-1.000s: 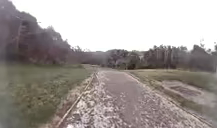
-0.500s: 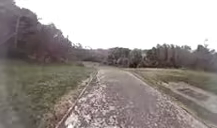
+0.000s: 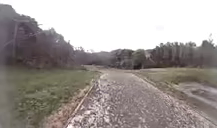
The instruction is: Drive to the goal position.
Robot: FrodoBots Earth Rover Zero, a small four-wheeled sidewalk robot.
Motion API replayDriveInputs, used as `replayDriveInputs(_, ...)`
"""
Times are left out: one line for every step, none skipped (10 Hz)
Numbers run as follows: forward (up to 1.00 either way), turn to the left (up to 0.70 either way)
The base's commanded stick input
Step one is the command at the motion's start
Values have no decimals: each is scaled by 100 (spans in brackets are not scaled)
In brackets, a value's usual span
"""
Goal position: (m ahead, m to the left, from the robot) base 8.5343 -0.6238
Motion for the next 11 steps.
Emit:
replayDriveInputs(85,0)
replayDriveInputs(85,-34)
replayDriveInputs(85,-34)
replayDriveInputs(85,-34)
replayDriveInputs(85,-34)
replayDriveInputs(85,-27)
replayDriveInputs(85,-5)
replayDriveInputs(85,0)
replayDriveInputs(85,0)
replayDriveInputs(85,0)
replayDriveInputs(85,0)
